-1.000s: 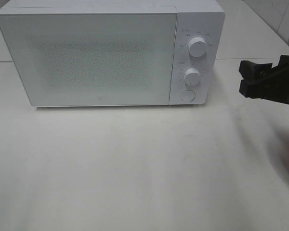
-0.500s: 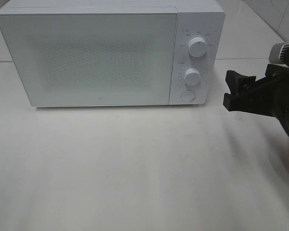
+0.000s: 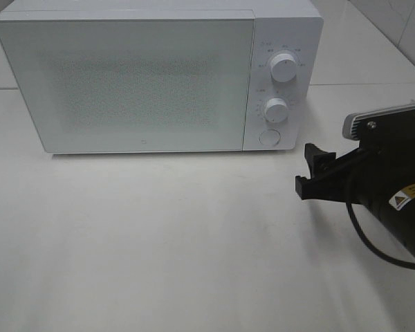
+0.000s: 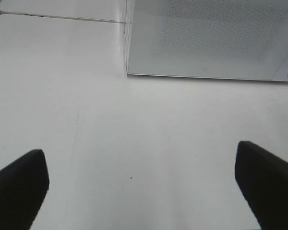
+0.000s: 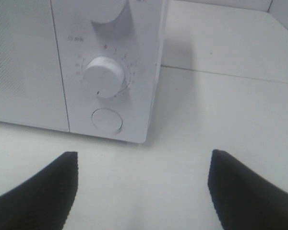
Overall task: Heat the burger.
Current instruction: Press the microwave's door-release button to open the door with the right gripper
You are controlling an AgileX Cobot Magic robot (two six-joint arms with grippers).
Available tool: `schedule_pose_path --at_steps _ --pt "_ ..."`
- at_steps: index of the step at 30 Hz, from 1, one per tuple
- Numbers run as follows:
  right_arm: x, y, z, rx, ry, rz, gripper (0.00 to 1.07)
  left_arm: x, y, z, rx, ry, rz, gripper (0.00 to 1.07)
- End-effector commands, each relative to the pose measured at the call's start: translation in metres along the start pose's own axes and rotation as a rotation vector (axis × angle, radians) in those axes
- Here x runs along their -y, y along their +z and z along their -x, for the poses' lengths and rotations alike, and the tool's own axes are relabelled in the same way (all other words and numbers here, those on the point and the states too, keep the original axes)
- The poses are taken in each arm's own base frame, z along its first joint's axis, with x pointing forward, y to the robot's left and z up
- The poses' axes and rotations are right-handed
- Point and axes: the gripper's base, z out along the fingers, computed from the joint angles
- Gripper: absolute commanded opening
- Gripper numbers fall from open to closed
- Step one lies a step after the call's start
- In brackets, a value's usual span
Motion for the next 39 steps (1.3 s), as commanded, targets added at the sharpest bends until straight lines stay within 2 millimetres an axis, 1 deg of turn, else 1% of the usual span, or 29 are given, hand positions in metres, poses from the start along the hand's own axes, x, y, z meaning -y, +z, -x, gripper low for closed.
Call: schedule_pose_path --at_steps 1,6,12,14,15,16,17,18,19,20,21,22,23,24,25,26,27,28,29,30,31,32,33,34,35,36,37,38,39 --pt "-0.0047 -0.0004 -0.0002 0.046 0.002 -0.004 0.74 0.0007 -0.0024 -0.0015 0.023 -0.005 -0.005 0.98" --pt "-0.0076 -0.0011 -0.0017 0.040 0.030 0.007 0.74 0.0007 -0.0024 -0.0015 0.023 -0.005 -0.005 0.98" --pt "-0.0077 -0.0011 -0.0018 0.039 0.110 0.010 0.74 0.0007 -0.0024 -0.0015 0.023 -0.005 -0.005 0.98" --pt "-0.0078 -0.0011 -0.0021 0.035 0.180 0.012 0.74 0.0007 -0.0024 -0.0015 0.023 -0.005 -0.005 0.98" --pt "-0.0078 -0.0011 -0.0021 0.035 0.180 0.012 0.74 0.0007 -0.0024 -0.0015 0.023 -0.005 -0.005 0.98" --pt "-0.0078 -0.0011 -0.0021 0.035 0.215 0.012 0.74 0.0007 -0.0024 -0.0015 0.023 -0.005 -0.005 0.98" --pt "-0.0078 -0.0011 -0.0021 0.035 0.292 0.015 0.74 0.0007 -0.0024 -0.0015 0.023 -0.005 -0.005 0.98" --pt "-0.0078 -0.0011 -0.0021 0.035 0.292 0.015 0.74 0.0007 -0.0024 -0.0015 0.023 -0.005 -0.005 0.98" --pt "-0.0078 -0.0011 -0.0021 0.034 0.388 0.016 0.74 0.0007 -0.0024 -0.0015 0.023 -0.005 -0.005 0.98" --pt "-0.0078 -0.0011 -0.0021 0.034 0.441 0.017 0.74 0.0007 -0.0024 -0.0015 0.023 -0.005 -0.005 0.98" --pt "-0.0078 -0.0011 -0.0021 0.034 0.441 0.017 0.74 0.0007 -0.0024 -0.0015 0.023 -0.005 -0.005 0.98" --pt "-0.0078 -0.0011 -0.0021 0.033 0.487 0.018 0.74 0.0007 -0.0024 -0.0015 0.023 -0.005 -0.005 0.98" --pt "-0.0078 -0.0011 -0.0021 0.032 0.614 0.020 0.74 0.0007 -0.0024 -0.0015 0.023 -0.005 -0.005 0.98" --pt "-0.0078 -0.0011 -0.0021 0.032 0.614 0.020 0.74 0.0007 -0.0024 -0.0015 0.023 -0.005 -0.005 0.98" --pt "-0.0078 -0.0011 -0.0021 0.032 0.667 0.021 0.73 0.0007 -0.0024 -0.0015 0.023 -0.005 -0.005 0.98" --pt "-0.0078 -0.0011 -0.0021 0.031 0.806 0.024 0.72 0.0007 -0.0024 -0.0015 0.023 -0.005 -0.005 0.98" --pt "-0.0078 -0.0011 -0.0021 0.031 0.806 0.024 0.72 0.0007 -0.0024 -0.0015 0.023 -0.005 -0.005 0.98" --pt "-0.0078 -0.0011 -0.0021 0.029 0.950 0.026 0.71 0.0007 -0.0024 -0.0015 0.023 -0.005 -0.005 0.98" --pt "-0.0078 -0.0011 -0.0021 0.029 1.004 0.027 0.70 0.0007 -0.0024 -0.0015 0.023 -0.005 -0.005 0.98" --pt "-0.0078 -0.0011 -0.0021 0.029 1.004 0.027 0.70 0.0007 -0.0024 -0.0015 0.023 -0.005 -0.005 0.98" --pt "-0.0078 -0.0011 -0.0021 0.028 1.066 0.028 0.69 0.0007 -0.0024 -0.0015 0.023 -0.005 -0.005 0.98" --pt "-0.0078 -0.0011 -0.0021 0.027 1.173 0.029 0.67 0.0007 -0.0024 -0.0015 0.023 -0.005 -0.005 0.98" --pt "-0.0078 -0.0011 -0.0021 0.027 1.173 0.029 0.67 0.0007 -0.0024 -0.0015 0.023 -0.005 -0.005 0.98" --pt "-0.0078 -0.0011 -0.0021 0.026 1.289 0.031 0.64 0.0007 -0.0024 -0.0015 0.023 -0.005 -0.005 0.98" --pt "-0.0077 -0.0011 -0.0021 0.025 1.344 0.031 0.63 0.0007 -0.0024 -0.0015 0.023 -0.005 -0.005 0.98" --pt "-0.0077 -0.0011 -0.0021 0.025 1.344 0.031 0.63 0.0007 -0.0024 -0.0015 0.023 -0.005 -0.005 0.98" --pt "-0.0071 -0.0011 -0.0022 0.028 1.432 0.026 0.59 0.0007 -0.0024 -0.0015 0.023 -0.005 -0.005 0.98" --pt "-0.0065 -0.0010 -0.0025 0.029 1.473 0.019 0.57 0.0007 -0.0024 -0.0015 0.023 -0.005 -0.005 0.98" --pt "-0.0065 -0.0010 -0.0025 0.029 1.473 0.019 0.57 0.0007 -0.0024 -0.0015 0.023 -0.005 -0.005 0.98"
